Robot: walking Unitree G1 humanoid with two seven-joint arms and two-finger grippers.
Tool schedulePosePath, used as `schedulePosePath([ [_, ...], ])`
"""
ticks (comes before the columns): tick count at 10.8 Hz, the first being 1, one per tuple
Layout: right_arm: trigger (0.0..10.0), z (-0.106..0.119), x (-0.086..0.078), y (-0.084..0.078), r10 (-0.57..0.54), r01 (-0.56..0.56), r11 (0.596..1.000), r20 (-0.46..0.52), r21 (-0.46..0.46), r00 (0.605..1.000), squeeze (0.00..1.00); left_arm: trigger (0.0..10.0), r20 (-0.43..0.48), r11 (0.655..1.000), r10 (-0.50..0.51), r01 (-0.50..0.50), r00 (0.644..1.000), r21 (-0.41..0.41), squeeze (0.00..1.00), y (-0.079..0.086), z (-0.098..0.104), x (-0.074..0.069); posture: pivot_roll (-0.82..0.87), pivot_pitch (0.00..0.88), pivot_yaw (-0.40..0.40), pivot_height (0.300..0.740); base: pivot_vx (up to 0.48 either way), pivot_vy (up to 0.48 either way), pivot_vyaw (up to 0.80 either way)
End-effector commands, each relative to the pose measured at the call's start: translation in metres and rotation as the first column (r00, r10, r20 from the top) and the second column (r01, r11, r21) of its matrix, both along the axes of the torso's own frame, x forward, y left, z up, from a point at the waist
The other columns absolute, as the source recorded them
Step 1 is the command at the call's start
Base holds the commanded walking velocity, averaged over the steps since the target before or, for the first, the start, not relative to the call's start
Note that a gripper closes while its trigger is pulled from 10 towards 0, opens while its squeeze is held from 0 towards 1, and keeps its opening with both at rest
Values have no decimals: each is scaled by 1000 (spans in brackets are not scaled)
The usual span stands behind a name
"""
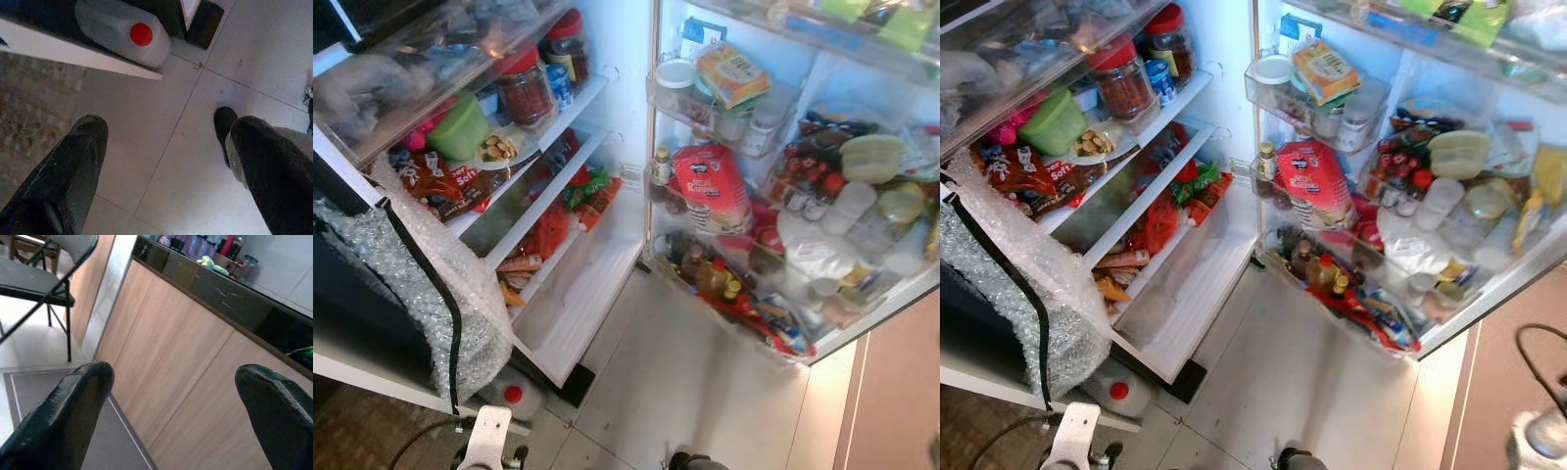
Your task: Restocking fridge
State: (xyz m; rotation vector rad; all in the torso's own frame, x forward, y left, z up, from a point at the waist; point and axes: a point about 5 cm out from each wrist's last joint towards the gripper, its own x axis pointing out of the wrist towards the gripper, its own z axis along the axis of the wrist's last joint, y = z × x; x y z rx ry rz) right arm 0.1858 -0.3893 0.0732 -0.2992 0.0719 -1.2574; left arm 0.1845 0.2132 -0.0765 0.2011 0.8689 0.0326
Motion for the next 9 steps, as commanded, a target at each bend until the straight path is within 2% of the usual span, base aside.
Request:
schedulePosePath([
  [1,10000,-1,-5,-2,-28,28,1000,0,9,1000,0,10000,-53,1000,3,-3,999,16,0,4,-6,-13,16,134,65,740,0,0,0],
  [6,10000,-4,-1,4,-15,15,999,3,38,1000,0,10000,-47,1000,0,0,999,10,0,3,-5,-11,17,148,65,740,0,0,0],
  [9,10000,-8,1,13,-9,9,999,7,48,1000,0,10000,-42,1000,1,-1,999,10,0,3,-4,-9,23,158,70,740,0,0,0],
])
